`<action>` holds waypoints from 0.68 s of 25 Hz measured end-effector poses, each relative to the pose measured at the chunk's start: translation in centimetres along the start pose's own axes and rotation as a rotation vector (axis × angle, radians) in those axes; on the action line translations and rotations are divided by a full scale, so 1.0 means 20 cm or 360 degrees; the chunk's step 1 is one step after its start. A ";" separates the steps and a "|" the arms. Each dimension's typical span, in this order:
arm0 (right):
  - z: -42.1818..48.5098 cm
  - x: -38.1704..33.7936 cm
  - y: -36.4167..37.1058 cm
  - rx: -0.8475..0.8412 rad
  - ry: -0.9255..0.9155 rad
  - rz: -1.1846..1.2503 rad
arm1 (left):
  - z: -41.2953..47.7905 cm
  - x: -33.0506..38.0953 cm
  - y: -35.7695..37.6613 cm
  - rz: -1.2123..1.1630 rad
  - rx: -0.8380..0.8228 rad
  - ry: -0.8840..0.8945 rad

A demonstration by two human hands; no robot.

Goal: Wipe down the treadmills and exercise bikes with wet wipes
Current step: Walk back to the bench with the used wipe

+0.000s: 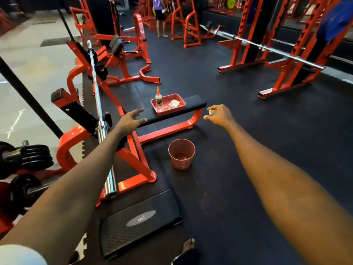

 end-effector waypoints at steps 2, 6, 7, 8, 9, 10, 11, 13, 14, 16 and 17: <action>0.25 0.03 0.09 -0.0063 0.0035 -0.0058 | 0.22 -0.12 0.07 -0.0025 -0.0015 -0.0078; 0.66 0.11 0.22 -0.0175 0.0110 -0.0097 | 0.56 -0.29 0.23 -0.0052 -0.0047 -0.0197; 0.76 0.14 0.26 -0.0220 0.0124 -0.0088 | 0.64 -0.35 0.29 -0.0046 -0.0059 -0.0245; 0.85 0.17 0.31 -0.0265 0.0151 -0.0078 | 0.70 -0.40 0.35 -0.0043 -0.0085 -0.0290; 0.95 0.21 0.38 -0.0319 0.0178 -0.0081 | 0.76 -0.46 0.43 -0.0033 -0.0121 -0.0318; 1.04 0.26 0.44 -0.0380 0.0204 -0.0093 | 0.83 -0.52 0.50 -0.0021 -0.0157 -0.0349; 1.14 0.30 0.52 -0.0439 0.0218 -0.0104 | 0.89 -0.58 0.58 -0.0036 -0.0174 -0.0395; 1.36 0.38 0.68 -0.0540 0.0205 -0.0131 | 1.02 -0.71 0.71 -0.0098 -0.0159 -0.0497; 1.45 0.41 0.75 -0.0580 0.0196 -0.0146 | 1.07 -0.76 0.77 -0.0096 -0.0158 -0.0543; 1.65 0.50 0.90 -0.0677 0.0201 -0.0176 | 1.19 -0.86 0.90 -0.0080 -0.0175 -0.0619; 1.74 0.55 0.99 -0.0723 0.0211 -0.0209 | 1.25 -0.91 0.96 -0.0055 -0.0190 -0.0651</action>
Point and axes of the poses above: each hand's wrist, its own z-axis towards the middle knuckle, its own y-axis out of the palm, x = y × z, the point moved 7 cm from there along z, towards the middle knuckle, and after that the axes turned 11 degrees about y, right-handed, at the moved point
